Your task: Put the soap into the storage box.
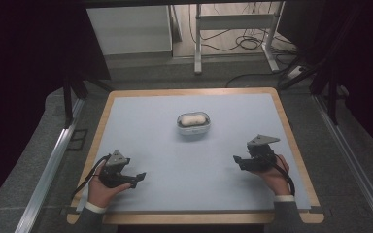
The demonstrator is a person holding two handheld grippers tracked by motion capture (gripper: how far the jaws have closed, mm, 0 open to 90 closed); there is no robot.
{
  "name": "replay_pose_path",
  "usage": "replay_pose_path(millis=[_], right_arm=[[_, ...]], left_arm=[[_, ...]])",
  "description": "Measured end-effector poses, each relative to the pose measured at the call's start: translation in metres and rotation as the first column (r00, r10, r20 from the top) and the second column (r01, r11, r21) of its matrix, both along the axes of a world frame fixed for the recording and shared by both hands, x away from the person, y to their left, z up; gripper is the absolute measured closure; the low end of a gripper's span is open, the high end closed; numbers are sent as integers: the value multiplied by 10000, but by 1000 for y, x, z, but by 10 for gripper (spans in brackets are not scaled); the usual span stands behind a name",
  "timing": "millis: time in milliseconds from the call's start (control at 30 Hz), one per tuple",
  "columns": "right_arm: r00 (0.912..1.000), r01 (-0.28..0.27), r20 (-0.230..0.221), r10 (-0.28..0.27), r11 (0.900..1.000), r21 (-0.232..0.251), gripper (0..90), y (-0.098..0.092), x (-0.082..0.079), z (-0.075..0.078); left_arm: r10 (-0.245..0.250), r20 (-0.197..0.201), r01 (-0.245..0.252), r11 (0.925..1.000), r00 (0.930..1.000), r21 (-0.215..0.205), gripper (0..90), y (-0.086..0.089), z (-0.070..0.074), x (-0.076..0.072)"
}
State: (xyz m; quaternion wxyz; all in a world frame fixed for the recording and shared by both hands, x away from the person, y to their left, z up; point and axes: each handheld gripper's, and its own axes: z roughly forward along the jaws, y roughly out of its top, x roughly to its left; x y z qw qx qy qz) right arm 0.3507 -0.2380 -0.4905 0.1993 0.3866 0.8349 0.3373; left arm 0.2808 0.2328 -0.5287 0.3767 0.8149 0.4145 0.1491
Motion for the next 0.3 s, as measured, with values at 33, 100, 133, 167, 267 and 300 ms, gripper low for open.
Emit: replay_pose_path(millis=[33,100,133,167,267,300], right_arm=[[10000,62,63,-63,9999,85,294,-2,-1,1],[9997,159,194,-164,9996,243,294,-6,-3,4],[9995,176,243,-182,9996,231,294,-7,-3,5],[9995,176,243,-182,9996,231,294,-7,-3,5],[9987,303,405,-318,9989,365,285,-10,-4,8],[9984,343,448,-358,9988,339,272,-10,-3,8]], left_arm=[[-1,-1,1,10000,10000,-2,136,0,0,0],[-5,-13,5,10000,10000,0,136,0,0,0],[-5,-13,5,10000,10000,0,136,0,0,0],[-9,-13,9,10000,10000,15,136,0,0,0],[-6,-10,6,10000,10000,14,136,0,0,0],[3,5,-3,10000,10000,8,136,0,0,0]])
